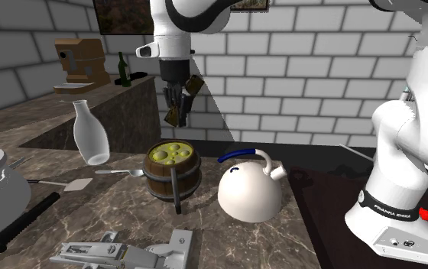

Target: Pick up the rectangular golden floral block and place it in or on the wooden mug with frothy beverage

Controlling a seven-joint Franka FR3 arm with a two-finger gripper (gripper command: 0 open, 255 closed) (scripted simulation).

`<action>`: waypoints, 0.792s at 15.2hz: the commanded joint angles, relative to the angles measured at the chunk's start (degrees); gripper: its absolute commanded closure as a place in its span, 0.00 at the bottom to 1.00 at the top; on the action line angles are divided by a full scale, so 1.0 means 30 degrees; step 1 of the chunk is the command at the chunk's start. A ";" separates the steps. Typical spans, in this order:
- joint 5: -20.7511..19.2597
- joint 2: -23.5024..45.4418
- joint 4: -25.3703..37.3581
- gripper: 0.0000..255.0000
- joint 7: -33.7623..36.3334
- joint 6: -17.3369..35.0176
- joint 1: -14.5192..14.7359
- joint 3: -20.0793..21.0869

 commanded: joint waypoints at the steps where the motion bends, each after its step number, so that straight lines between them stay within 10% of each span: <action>1: 0.0109 0.1021 0.1354 1.00 0.0488 -0.0304 0.0243 0.0220; 12: 0.0314 0.2783 0.1785 1.00 0.0946 0.1049 0.0556 0.0508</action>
